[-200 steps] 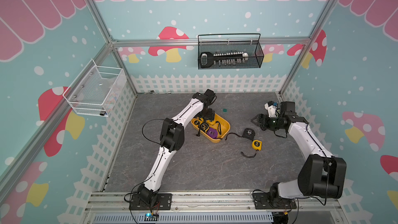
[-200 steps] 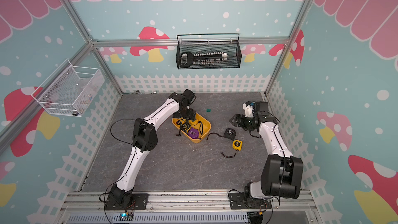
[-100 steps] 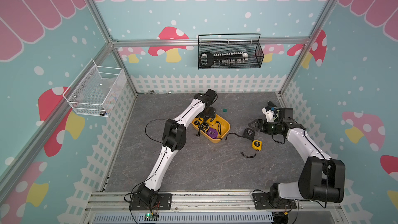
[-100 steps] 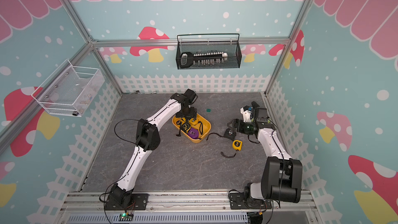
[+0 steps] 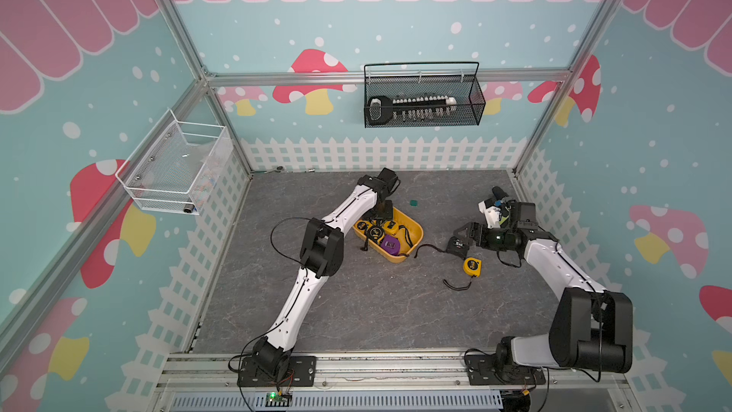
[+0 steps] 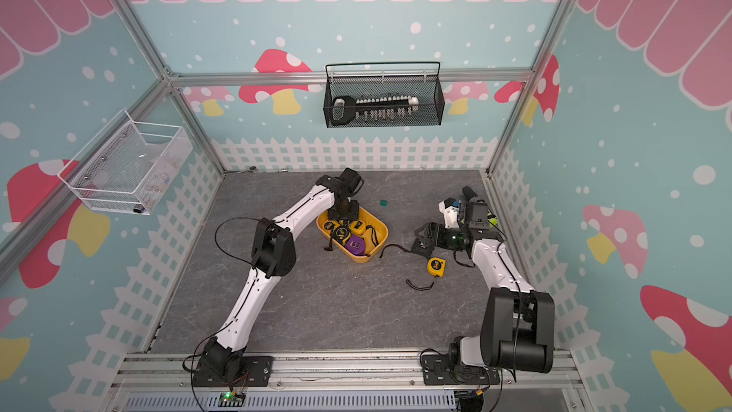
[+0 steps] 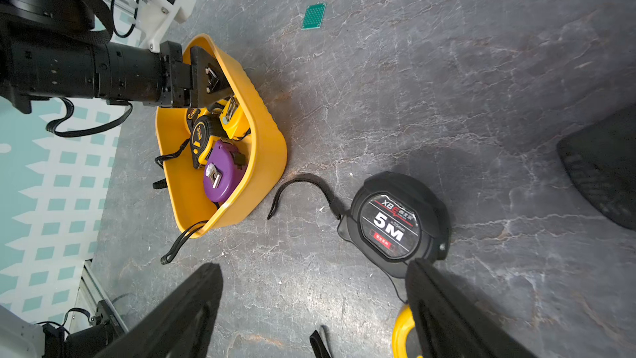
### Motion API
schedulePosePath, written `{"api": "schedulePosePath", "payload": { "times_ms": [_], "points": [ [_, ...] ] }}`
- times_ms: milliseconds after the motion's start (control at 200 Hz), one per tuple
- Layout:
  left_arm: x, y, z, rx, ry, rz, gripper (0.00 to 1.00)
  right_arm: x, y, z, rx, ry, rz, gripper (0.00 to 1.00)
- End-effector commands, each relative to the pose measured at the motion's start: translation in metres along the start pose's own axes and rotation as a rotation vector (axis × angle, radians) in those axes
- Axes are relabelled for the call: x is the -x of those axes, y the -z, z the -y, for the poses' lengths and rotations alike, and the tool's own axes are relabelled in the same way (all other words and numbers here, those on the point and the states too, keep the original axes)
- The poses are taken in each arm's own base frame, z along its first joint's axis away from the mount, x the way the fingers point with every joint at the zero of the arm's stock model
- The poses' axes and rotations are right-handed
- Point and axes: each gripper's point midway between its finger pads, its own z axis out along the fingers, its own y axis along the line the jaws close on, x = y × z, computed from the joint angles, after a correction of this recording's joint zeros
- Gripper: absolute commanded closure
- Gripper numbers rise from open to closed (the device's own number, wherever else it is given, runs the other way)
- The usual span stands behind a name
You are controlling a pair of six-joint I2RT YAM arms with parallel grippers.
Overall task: Take the tape measure out of the storage box
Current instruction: Pick up the tape measure from the storage box.
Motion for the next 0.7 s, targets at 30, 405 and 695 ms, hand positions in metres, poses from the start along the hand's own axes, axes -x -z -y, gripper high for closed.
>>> {"api": "schedulePosePath", "payload": {
  "times_ms": [30, 405, 695],
  "points": [
    [-0.013, -0.015, 0.005, -0.036, -0.015, -0.053, 0.52, -0.002, 0.003, -0.012, 0.03, 0.033, 0.012, 0.11],
    [0.006, 0.065, 0.026, -0.176, -0.146, 0.097, 0.64, -0.001, 0.0, -0.041, 0.215, -0.007, 0.004, 0.12],
    [-0.016, 0.123, 0.054, -0.354, -0.278, 0.108, 0.65, 0.025, -0.014, -0.08, 0.44, -0.093, 0.003, 0.13]
  ]
}}
